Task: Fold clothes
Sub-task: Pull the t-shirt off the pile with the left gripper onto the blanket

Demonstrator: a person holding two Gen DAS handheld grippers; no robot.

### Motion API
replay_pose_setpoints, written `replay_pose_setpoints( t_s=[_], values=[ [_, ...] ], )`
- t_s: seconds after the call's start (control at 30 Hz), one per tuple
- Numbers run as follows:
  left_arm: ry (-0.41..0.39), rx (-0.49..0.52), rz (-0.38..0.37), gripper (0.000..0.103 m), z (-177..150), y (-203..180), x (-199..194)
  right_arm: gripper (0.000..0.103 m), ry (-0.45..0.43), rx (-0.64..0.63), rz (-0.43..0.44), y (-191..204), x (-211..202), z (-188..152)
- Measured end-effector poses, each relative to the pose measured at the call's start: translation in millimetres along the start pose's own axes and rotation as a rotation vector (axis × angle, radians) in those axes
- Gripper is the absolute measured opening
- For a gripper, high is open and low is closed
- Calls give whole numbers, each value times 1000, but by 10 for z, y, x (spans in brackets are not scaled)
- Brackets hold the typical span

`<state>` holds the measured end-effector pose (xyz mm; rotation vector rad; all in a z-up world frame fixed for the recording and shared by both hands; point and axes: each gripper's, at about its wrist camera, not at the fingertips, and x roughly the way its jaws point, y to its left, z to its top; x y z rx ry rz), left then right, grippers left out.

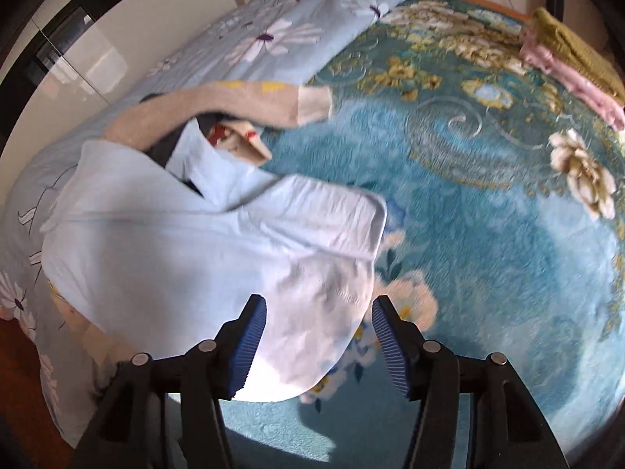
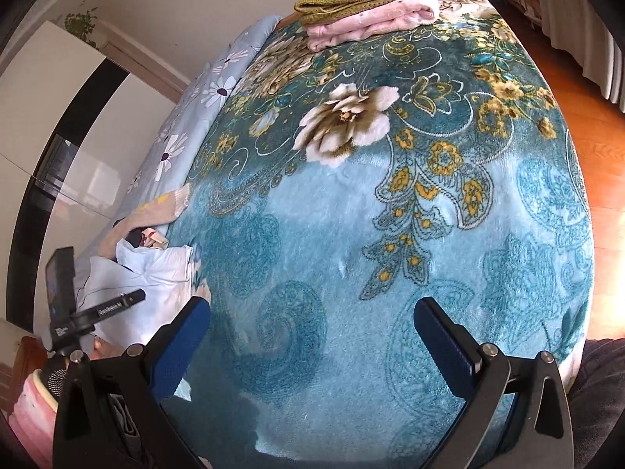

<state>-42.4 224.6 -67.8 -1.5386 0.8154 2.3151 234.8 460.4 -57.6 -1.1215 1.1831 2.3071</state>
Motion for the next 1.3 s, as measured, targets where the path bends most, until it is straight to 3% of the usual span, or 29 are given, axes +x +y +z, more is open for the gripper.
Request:
replay_pose_setpoints(
  t_s=[0.07,0.4,0.47,0.53,0.57,0.6,0.63,0.7,0.83,0.97,1.13,1.3],
  values=[
    [33,55,47,61,-126,-62,165,103,15,5,-5,-13,46,0],
    [40,247,236,62,-563,-254,467,103,66,-5,-20,13,225,-1],
    [41,285,274,53,-651,-292,527,103,74,-9,-20,20,248,-4],
    [43,323,311,31,-738,-330,587,103,82,-11,-18,24,268,-8],
    [43,342,330,26,-782,-350,618,103,84,-11,-17,22,273,-9],
    [37,337,356,13,-804,-328,622,103,84,-10,-16,18,273,-9],
    [30,324,383,6,-820,-296,621,103,84,-9,-14,15,273,-10],
    [4,273,418,6,-799,-194,591,103,81,-4,-7,4,268,-6],
    [-135,145,365,5,-497,29,177,103,84,12,3,-20,273,1],
    [-289,61,171,5,-5,163,-549,103,89,19,16,-41,266,1],
    [-417,-73,-21,4,609,387,-1348,103,70,23,45,-57,199,19],
    [-557,16,-127,4,845,152,-1999,103,60,59,74,-149,153,44]
  ],
)
